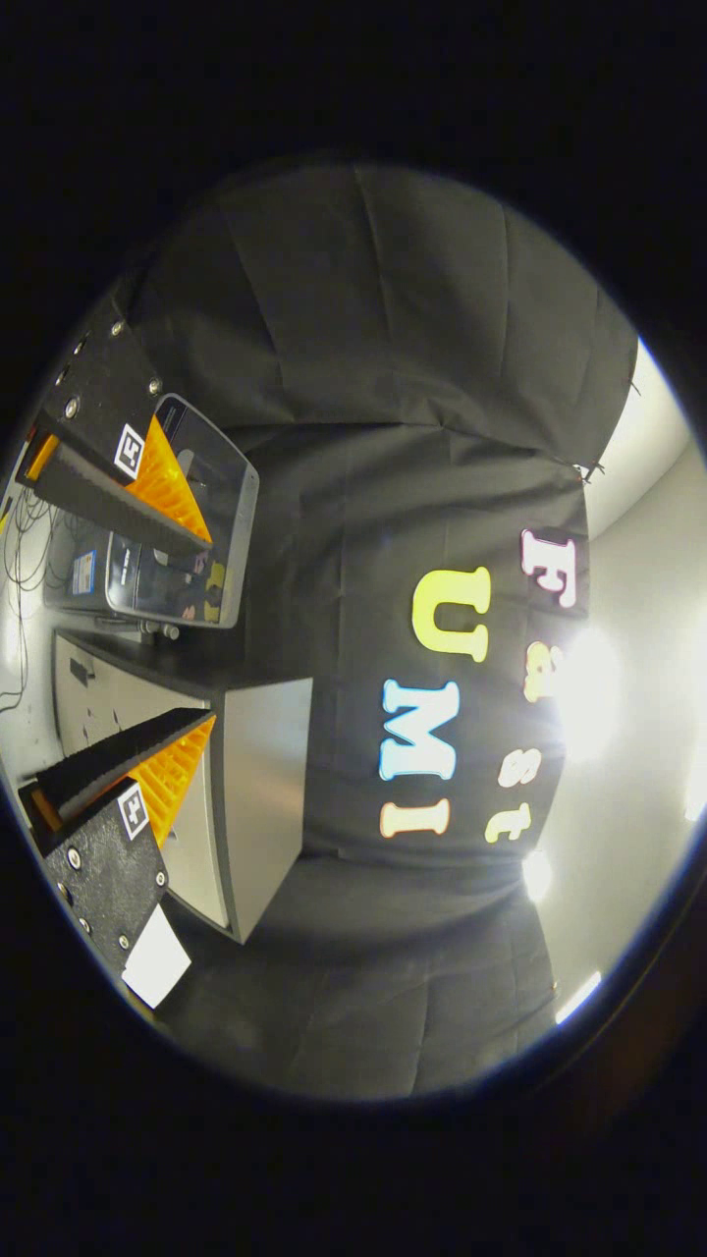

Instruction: Put the clothes into the washing machine and then close the washing machine lid.

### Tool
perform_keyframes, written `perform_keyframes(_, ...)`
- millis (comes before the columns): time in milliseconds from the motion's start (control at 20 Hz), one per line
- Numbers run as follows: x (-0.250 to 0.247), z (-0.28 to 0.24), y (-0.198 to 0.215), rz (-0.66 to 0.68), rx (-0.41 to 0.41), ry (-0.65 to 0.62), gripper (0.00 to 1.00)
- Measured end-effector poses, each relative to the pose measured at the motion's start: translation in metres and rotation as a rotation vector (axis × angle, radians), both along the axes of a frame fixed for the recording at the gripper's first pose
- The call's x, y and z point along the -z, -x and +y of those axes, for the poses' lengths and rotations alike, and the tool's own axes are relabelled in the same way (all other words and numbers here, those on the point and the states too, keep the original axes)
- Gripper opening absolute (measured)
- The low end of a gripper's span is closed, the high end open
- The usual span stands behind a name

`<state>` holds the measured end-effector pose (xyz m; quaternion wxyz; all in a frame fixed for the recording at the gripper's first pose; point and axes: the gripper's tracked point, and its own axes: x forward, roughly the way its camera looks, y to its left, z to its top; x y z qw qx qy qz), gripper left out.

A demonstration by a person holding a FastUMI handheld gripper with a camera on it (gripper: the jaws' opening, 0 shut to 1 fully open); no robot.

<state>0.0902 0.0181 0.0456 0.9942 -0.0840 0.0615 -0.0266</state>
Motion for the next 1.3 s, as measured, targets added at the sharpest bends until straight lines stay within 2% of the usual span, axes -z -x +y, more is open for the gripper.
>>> perform_keyframes(100, -0.010, -0.022, 0.022, -0.034, 0.008, -0.003, 0.96)
perform_keyframes(400, -0.019, -0.048, 0.081, -0.101, -0.020, -0.001, 0.96)
perform_keyframes(600, -0.017, -0.061, 0.120, -0.114, -0.006, -0.050, 0.96)
perform_keyframes(1300, 0.002, -0.072, 0.181, -0.058, -0.053, -0.041, 0.96)
